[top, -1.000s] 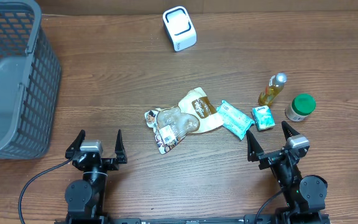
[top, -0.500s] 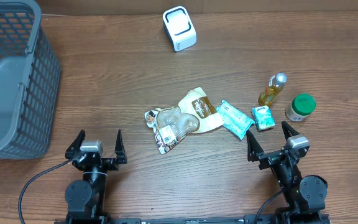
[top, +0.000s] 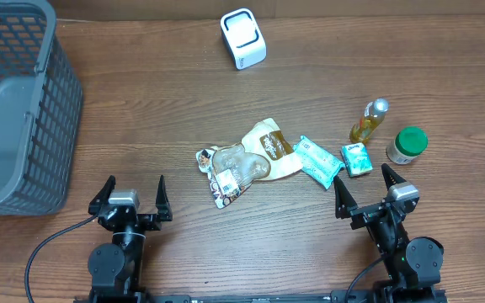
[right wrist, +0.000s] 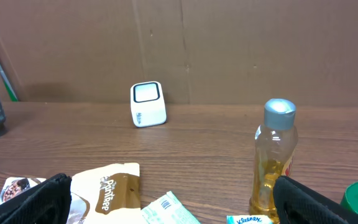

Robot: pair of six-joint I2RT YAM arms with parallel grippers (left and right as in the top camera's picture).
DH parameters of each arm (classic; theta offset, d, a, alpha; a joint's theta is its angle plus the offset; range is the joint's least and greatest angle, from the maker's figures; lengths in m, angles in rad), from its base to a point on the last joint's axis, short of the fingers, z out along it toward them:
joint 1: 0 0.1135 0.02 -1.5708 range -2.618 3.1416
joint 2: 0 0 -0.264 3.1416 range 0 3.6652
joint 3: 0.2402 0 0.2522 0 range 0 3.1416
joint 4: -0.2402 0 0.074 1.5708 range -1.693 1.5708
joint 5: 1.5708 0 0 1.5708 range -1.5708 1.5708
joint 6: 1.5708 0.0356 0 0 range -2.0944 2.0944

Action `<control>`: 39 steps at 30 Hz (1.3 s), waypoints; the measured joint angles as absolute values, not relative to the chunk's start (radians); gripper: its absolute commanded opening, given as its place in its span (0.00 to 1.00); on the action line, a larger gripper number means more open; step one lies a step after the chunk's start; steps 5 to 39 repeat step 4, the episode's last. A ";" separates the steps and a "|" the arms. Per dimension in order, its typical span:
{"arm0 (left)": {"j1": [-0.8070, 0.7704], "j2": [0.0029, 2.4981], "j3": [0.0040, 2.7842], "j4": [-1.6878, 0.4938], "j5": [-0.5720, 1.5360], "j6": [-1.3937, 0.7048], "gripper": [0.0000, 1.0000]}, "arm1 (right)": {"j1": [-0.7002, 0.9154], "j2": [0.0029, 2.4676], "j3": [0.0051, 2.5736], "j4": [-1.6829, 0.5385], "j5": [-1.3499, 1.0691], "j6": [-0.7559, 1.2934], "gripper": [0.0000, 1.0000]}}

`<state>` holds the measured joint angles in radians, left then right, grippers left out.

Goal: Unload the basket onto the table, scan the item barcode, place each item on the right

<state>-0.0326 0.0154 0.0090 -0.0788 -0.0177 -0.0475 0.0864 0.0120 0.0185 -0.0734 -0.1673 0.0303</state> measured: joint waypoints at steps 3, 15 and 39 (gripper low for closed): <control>-0.033 0.015 0.009 -0.079 -0.018 -0.047 1.00 | 0.086 0.012 0.019 -0.073 -0.167 0.031 1.00; -0.033 0.015 0.009 -0.079 -0.018 -0.047 0.99 | 0.086 0.012 0.019 -0.073 -0.167 0.030 1.00; -0.033 0.015 0.009 -0.079 -0.018 -0.047 0.99 | 0.086 0.012 0.019 -0.073 -0.167 0.030 1.00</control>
